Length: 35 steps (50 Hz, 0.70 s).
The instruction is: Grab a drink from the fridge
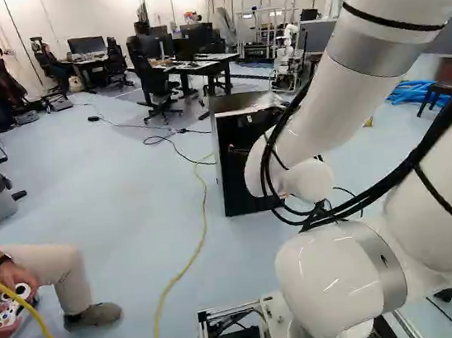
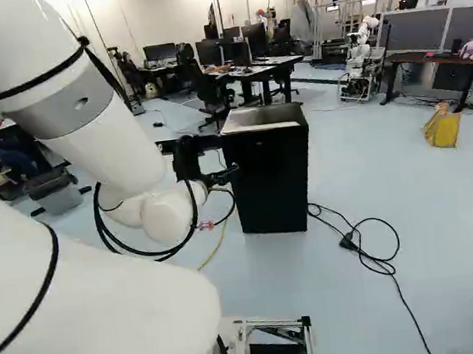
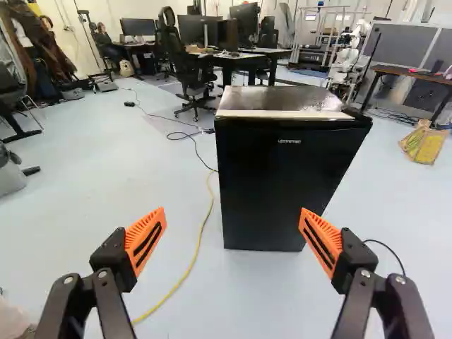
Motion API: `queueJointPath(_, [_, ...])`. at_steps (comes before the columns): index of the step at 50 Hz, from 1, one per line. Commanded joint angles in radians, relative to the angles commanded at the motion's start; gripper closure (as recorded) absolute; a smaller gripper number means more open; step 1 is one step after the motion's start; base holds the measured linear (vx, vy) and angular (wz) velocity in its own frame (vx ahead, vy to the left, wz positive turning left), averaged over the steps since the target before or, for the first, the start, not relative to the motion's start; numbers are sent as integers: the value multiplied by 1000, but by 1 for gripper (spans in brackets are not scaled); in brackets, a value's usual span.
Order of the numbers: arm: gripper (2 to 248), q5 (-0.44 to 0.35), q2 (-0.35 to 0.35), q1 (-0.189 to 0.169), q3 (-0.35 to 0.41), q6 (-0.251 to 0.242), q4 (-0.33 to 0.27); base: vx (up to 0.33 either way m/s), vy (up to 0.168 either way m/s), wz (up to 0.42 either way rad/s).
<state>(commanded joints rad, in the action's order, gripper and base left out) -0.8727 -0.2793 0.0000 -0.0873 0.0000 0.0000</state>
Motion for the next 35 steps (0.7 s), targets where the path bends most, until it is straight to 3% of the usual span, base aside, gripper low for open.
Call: queueJointPath(35, [3,0,0,0,0,0,0,70,70,-16])
